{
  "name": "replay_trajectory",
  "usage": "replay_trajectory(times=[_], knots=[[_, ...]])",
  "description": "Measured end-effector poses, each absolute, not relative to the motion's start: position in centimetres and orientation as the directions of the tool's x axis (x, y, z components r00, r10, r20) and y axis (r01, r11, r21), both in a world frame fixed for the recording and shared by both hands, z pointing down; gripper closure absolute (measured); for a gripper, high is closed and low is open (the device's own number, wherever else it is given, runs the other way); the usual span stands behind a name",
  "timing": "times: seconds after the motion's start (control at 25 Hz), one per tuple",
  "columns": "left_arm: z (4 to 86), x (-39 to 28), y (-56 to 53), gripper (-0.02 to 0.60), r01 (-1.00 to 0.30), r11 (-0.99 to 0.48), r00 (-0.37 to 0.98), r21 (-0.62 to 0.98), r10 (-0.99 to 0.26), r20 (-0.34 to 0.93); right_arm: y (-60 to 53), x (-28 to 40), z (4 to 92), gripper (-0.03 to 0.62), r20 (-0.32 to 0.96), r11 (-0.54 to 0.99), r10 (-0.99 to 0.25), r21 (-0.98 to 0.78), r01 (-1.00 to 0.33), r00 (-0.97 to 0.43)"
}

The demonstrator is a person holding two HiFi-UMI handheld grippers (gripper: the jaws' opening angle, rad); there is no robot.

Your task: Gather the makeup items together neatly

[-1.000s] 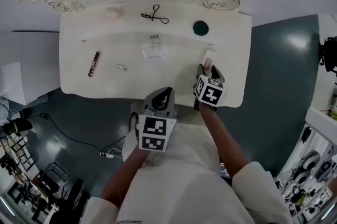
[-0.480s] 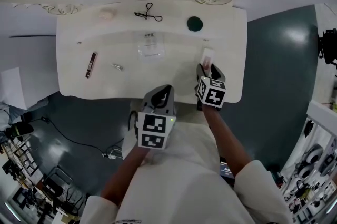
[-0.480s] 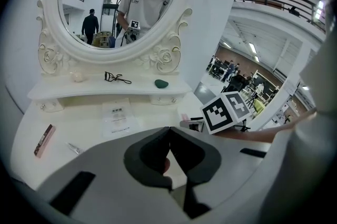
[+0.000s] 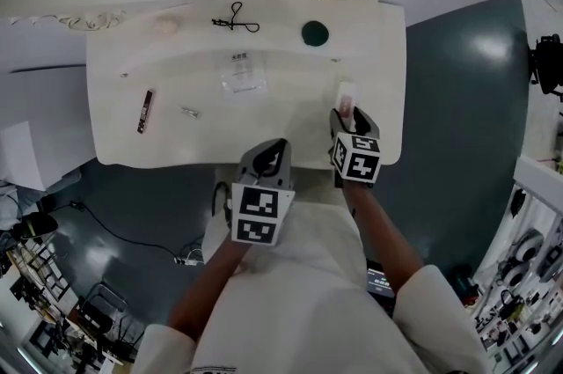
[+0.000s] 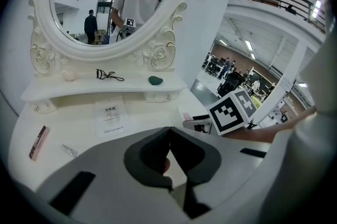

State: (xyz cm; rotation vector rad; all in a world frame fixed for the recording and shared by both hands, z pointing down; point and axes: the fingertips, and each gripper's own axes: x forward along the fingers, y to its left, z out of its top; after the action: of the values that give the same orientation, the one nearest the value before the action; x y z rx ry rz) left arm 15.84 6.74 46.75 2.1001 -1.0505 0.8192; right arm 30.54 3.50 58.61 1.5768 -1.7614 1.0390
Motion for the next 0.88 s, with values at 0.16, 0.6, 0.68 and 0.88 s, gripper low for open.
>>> replay_trajectory(times=[0.16, 0.6, 0.68, 0.88], knots=[[47.0, 16.0, 6.9, 0.572, -0.837, -0.481, 0.486, 0.262, -0.432, 0.760, 4.2, 30.3, 58.7, 0.387, 0.821, 0.012, -0.546, -0.191, -0.982, -0.166], [47.2, 14.7, 7.2, 0.571, -0.852, -0.454, 0.471, 0.262, -0.443, 0.763, 4.8, 25.8, 58.4, 0.387, 0.818, 0.084, -0.524, -0.230, -0.970, -0.239], [47.2, 14.2, 7.3, 0.571, -0.856, -0.445, 0.466, 0.263, -0.448, 0.763, 4.9, 24.9, 58.4, 0.388, 0.817, 0.103, -0.519, -0.232, -0.967, -0.251], [47.3, 13.1, 7.3, 0.572, -0.863, -0.432, 0.459, 0.262, -0.455, 0.763, 4.7, 23.5, 58.4, 0.388, 0.816, 0.132, -0.515, -0.229, -0.964, -0.264]])
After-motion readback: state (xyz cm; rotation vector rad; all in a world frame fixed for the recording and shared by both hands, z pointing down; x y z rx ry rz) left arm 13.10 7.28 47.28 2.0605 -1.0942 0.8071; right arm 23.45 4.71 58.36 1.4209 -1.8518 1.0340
